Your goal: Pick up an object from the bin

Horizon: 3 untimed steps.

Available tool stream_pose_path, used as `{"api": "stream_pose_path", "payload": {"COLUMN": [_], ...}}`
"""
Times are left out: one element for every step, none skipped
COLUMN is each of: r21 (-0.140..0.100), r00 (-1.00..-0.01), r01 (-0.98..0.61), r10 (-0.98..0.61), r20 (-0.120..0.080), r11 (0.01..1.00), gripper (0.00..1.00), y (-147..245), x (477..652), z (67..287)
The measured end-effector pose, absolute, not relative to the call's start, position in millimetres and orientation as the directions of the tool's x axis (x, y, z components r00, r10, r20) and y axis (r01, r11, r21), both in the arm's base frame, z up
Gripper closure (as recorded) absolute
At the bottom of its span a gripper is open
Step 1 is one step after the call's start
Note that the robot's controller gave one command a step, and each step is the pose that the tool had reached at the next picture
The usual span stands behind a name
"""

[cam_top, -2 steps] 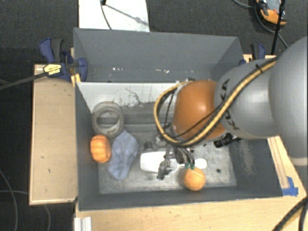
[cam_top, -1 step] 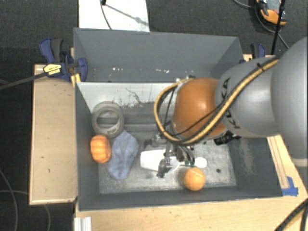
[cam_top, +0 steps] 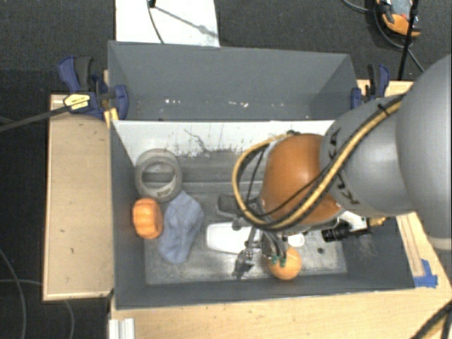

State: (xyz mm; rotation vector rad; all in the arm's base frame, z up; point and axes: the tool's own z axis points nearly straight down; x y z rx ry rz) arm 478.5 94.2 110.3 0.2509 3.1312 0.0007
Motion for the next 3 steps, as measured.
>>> {"api": "stream_pose_path", "payload": {"r21": [0.001, 0.015, 0.015], "r00": [-0.998, -0.971, -0.971], "r01": [0.056, 0.239, 0.239], "r10": [0.056, 0.239, 0.239], "r20": [-0.004, -0.027, -0.027], "r11": [0.998, 0.971, 0.971], "gripper": [0.00, 1.00, 1.00], "y": [93.7, 96.7, 96.7], "x": [495.8, 484.3, 484.3], "z": [69.9, 77.0, 77.0]}}
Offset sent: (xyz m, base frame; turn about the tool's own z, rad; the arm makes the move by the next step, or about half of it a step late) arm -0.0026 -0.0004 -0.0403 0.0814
